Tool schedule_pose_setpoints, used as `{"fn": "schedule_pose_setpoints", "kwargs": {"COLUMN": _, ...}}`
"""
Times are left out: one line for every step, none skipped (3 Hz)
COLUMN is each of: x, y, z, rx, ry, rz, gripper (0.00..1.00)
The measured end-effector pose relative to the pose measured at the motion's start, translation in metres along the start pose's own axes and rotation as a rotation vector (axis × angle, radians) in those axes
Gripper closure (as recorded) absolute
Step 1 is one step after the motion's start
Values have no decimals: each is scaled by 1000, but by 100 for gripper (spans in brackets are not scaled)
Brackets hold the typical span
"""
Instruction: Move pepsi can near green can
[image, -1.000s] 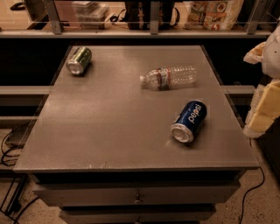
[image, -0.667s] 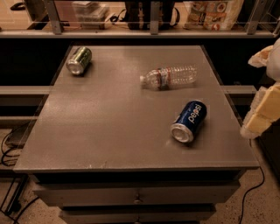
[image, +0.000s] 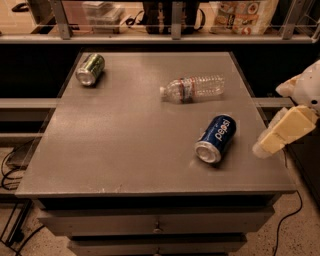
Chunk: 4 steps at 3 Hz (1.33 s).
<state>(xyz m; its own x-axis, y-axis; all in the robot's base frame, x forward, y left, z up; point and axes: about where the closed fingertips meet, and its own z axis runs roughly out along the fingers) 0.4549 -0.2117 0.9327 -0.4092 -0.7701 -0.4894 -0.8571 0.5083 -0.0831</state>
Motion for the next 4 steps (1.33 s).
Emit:
{"fn": "schedule_pose_setpoints", "kwargs": {"x": -6, "y": -1, "z": 25, "rx": -8, "ry": -32, "rz": 45, "gripper": 0}}
{"fn": "schedule_pose_setpoints", "kwargs": {"x": -13, "y": 0, "z": 50, "rx": 10, "ry": -46, "rz": 51, "gripper": 0}}
{"fn": "schedule_pose_setpoints", "kwargs": {"x": -20, "y": 4, "z": 74, "rx": 2, "ry": -70, "rz": 51, "gripper": 0}}
{"fn": "schedule_pose_setpoints", "kwargs": {"x": -25, "y": 8, "z": 94, "rx": -28, "ry": -96, "rz": 64, "gripper": 0}}
